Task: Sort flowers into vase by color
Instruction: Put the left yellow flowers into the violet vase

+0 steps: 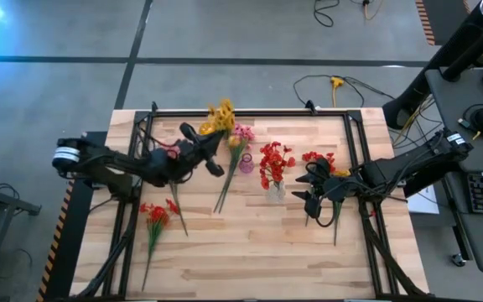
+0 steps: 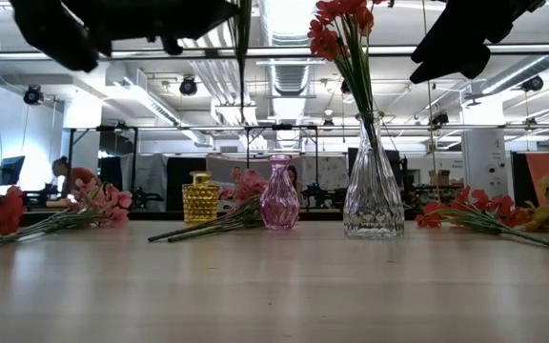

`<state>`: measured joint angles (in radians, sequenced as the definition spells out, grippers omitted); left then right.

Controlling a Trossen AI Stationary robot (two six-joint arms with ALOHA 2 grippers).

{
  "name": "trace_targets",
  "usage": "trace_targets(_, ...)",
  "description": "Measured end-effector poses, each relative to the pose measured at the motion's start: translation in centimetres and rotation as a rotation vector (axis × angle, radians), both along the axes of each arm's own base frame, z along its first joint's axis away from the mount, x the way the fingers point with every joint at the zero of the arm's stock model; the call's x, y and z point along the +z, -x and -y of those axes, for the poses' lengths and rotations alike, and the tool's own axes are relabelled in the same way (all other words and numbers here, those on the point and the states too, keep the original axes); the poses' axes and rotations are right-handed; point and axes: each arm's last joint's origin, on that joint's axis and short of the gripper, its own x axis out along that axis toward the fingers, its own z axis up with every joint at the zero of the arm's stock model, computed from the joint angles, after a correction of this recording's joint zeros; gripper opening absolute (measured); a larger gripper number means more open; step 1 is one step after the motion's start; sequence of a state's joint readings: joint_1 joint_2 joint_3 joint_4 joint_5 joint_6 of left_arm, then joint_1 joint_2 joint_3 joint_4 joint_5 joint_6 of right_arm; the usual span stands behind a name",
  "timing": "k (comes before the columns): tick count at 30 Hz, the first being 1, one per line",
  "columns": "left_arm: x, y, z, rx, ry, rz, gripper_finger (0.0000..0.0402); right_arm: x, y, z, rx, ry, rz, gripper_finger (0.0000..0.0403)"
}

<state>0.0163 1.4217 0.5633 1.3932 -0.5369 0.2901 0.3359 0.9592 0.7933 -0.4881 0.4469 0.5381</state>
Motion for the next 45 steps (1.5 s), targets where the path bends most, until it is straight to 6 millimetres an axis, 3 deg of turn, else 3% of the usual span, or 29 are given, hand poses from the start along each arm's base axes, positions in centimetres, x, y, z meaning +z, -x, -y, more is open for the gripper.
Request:
trace_targets(4, -1.0, -0.5, -1.6, 0.023, 0.036, 0.110, 0.0000, 0.0, 0.0, 0.0, -0.001, -0.002, 0.002, 0.0221)
trace_targets(8, -2.2, -1.8, -2.7, -0.061, 0.063, 0.096, 0.0000, 0.0, 0.0, 0.0, -0.001, -0.004, 0.006, 0.0221)
trace_targets(17, -2.9, -3.9, -3.0, -0.093, 0.079, 0.086, 0.0000, 0.0, 0.0, 0.0, -0.002, -0.005, 0.007, 0.0221)
trace_targets(45, -5.3, -4.0, -2.9, -0.117, 0.146, -0.068, 0.0000, 0.0, 0.0, 0.0, -0.003, -0.002, 0.007, 0.0221)
